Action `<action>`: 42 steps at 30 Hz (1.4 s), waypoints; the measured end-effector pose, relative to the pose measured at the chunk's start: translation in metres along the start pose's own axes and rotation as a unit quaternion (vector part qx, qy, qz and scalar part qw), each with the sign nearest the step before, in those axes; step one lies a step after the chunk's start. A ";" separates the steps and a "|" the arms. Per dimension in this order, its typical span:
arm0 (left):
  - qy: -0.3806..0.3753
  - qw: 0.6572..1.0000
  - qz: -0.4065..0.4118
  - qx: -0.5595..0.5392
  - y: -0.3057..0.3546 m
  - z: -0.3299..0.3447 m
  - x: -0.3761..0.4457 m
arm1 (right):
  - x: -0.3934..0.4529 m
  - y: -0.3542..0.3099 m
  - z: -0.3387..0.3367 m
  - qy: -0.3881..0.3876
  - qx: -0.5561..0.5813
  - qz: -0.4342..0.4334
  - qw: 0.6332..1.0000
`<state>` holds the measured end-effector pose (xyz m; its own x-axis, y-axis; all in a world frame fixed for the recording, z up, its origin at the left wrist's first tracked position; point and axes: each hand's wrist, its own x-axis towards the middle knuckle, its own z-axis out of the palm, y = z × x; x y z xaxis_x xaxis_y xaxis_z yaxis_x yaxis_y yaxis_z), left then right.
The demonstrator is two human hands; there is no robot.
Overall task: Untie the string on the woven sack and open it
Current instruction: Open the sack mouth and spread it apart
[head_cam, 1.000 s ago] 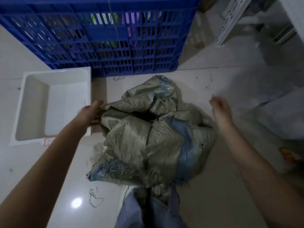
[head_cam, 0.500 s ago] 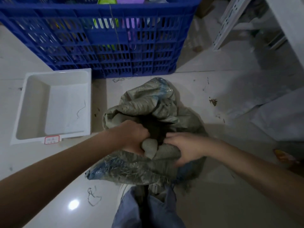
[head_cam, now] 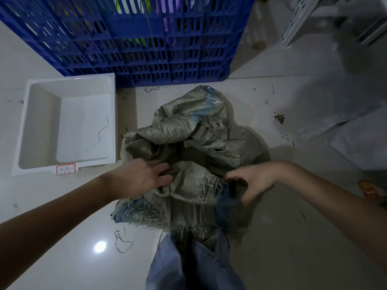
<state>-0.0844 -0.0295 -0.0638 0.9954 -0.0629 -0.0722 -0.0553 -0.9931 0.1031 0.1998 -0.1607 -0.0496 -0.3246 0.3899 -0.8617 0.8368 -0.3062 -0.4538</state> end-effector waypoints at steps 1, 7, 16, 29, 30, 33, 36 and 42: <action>-0.014 1.000 -0.008 -0.022 -0.002 0.001 -0.003 | 0.000 0.000 0.004 -0.023 -0.005 0.019 1.000; -0.248 0.841 -0.226 -0.423 -0.001 0.000 -0.002 | 0.003 0.026 0.007 0.030 0.382 -0.034 0.923; -0.269 0.902 -0.174 -0.289 0.013 0.020 0.042 | 0.034 0.002 0.020 0.081 -0.019 -0.138 0.987; -0.263 0.961 -0.086 0.002 0.041 0.046 0.011 | 0.059 0.031 0.073 0.144 -0.266 -0.124 0.945; -0.224 0.971 -0.088 0.003 0.036 0.049 0.007 | 0.056 0.031 0.070 0.163 -0.250 -0.117 0.947; -0.159 0.983 -0.091 -0.011 0.017 0.030 0.005 | 0.038 0.026 0.056 0.303 -0.261 -0.162 0.902; -0.055 0.987 -0.143 -0.039 -0.006 -0.002 0.000 | 0.010 0.014 0.037 0.470 -0.271 -0.194 0.817; 0.094 0.979 -0.134 0.119 -0.017 -0.016 -0.008 | -0.007 0.021 0.023 0.685 -0.412 -0.143 0.584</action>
<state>-0.0905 -0.0102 -0.0490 0.9723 0.2004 0.1206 0.2156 -0.9677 -0.1308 0.2093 -0.1901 -0.0578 -0.3188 0.8243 0.4679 0.9457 0.2435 0.2154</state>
